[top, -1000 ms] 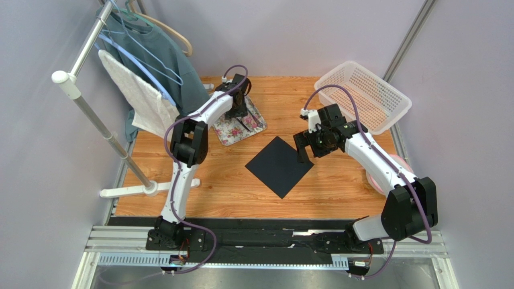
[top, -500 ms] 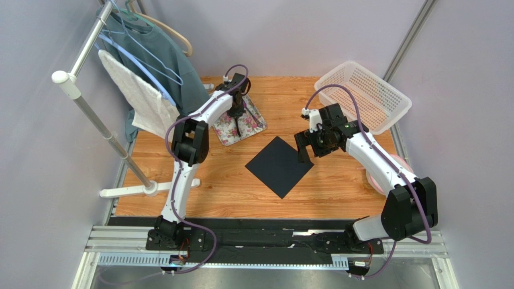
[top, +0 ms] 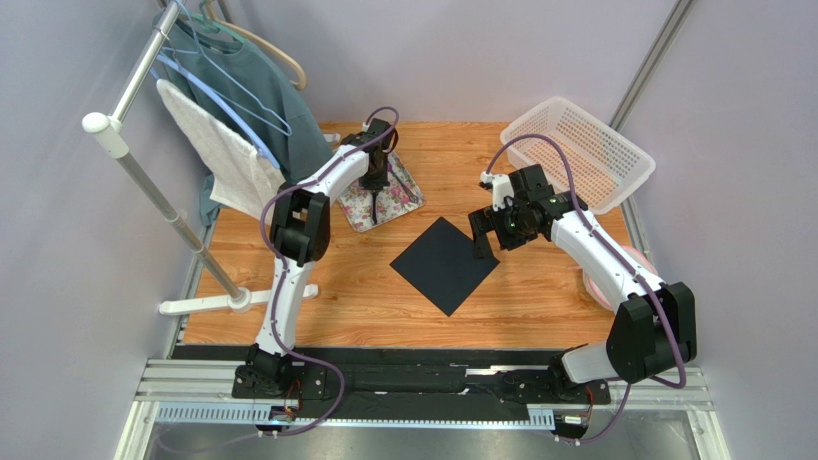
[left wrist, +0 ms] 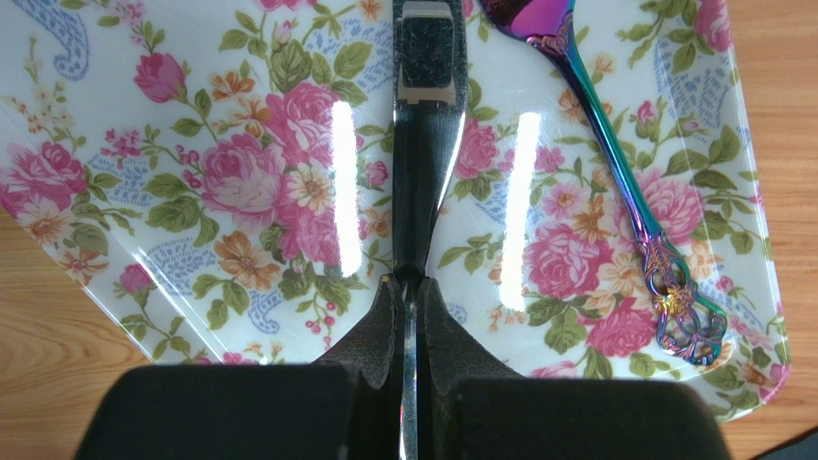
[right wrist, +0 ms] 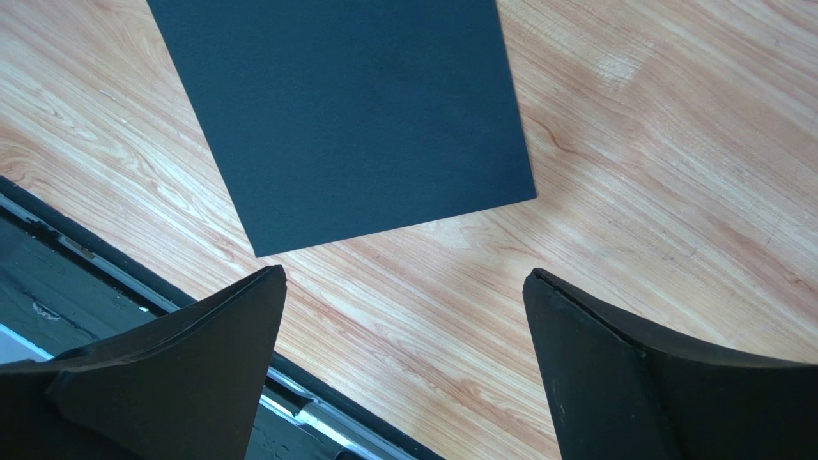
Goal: Place the utensils on the paper napkin and roll it up
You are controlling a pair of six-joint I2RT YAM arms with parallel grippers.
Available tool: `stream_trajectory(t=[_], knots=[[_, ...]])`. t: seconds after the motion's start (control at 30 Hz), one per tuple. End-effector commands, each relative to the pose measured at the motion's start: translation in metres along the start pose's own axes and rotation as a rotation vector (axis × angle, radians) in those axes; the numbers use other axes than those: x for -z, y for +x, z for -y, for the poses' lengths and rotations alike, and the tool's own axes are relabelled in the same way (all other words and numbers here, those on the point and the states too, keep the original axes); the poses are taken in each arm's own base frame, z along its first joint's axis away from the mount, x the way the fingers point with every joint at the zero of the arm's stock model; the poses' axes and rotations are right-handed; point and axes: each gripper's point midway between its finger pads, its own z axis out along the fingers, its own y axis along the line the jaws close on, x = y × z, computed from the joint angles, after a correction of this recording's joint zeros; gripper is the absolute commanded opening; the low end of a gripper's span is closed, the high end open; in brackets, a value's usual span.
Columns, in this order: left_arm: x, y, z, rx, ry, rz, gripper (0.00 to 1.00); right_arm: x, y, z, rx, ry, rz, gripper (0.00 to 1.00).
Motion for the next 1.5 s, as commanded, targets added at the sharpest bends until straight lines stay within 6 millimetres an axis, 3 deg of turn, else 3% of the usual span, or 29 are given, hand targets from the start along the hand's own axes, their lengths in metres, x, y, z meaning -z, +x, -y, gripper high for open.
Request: stream_trajectory(t=[0.0, 0.17, 0.43, 0.5, 0.6, 0.63, 0.7, 0.73, 0.8, 0.93, 1.07, 1.1, 1.3, 1.4, 1.47], knots=[[0.039, -0.007, 0.004, -0.026, 0.05, 0.007, 0.0, 0.007, -0.011, -0.004, 0.008, -0.018, 0.035, 0.99], [0.069, -0.026, 0.006, -0.021, 0.06, 0.083, 0.0, 0.007, -0.011, -0.004, 0.002, -0.021, 0.034, 0.99], [0.09, -0.01, 0.016, 0.041, 0.105, 0.04, 0.0, 0.006, -0.008, -0.001, -0.036, -0.027, 0.035, 0.97], [0.1, -0.007, 0.021, 0.068, 0.137, 0.034, 0.0, 0.001, -0.004, -0.001, -0.065, -0.043, 0.039, 0.9], [0.111, 0.001, 0.029, 0.085, 0.168, 0.016, 0.0, -0.01, 0.002, -0.007, -0.098, -0.086, 0.041, 0.69], [0.117, 0.005, 0.032, 0.084, 0.178, 0.014, 0.0, -0.012, 0.003, -0.009, -0.104, -0.097, 0.042, 0.56], [0.119, 0.013, 0.035, 0.089, 0.187, -0.004, 0.0, -0.022, 0.006, -0.008, -0.129, -0.1, 0.038, 0.43], [0.12, 0.016, 0.036, 0.087, 0.191, -0.008, 0.0, -0.026, 0.007, -0.006, -0.135, -0.091, 0.035, 0.31], [0.123, 0.024, 0.036, 0.092, 0.184, -0.016, 0.0, -0.038, 0.011, 0.003, -0.152, -0.061, 0.018, 0.23], [0.11, 0.026, 0.029, 0.045, 0.138, -0.017, 0.0, -0.047, 0.014, 0.007, -0.18, -0.044, -0.002, 0.23], [0.089, 0.027, 0.024, -0.016, 0.079, -0.034, 0.14, -0.058, 0.017, 0.013, -0.176, -0.032, -0.001, 0.25], [0.086, 0.026, 0.023, -0.02, 0.074, -0.03, 0.25, -0.061, 0.02, 0.013, -0.182, -0.032, -0.013, 0.25], [0.073, 0.018, 0.032, -0.015, 0.096, 0.0, 0.54, -0.079, 0.041, 0.018, -0.211, -0.029, -0.073, 0.25], [0.071, 0.013, 0.034, -0.002, 0.099, 0.02, 0.66, -0.086, 0.046, 0.019, -0.221, -0.03, -0.102, 0.24], [0.067, 0.011, 0.035, 0.002, 0.097, 0.022, 0.66, -0.088, 0.048, 0.019, -0.227, -0.028, -0.113, 0.23]])
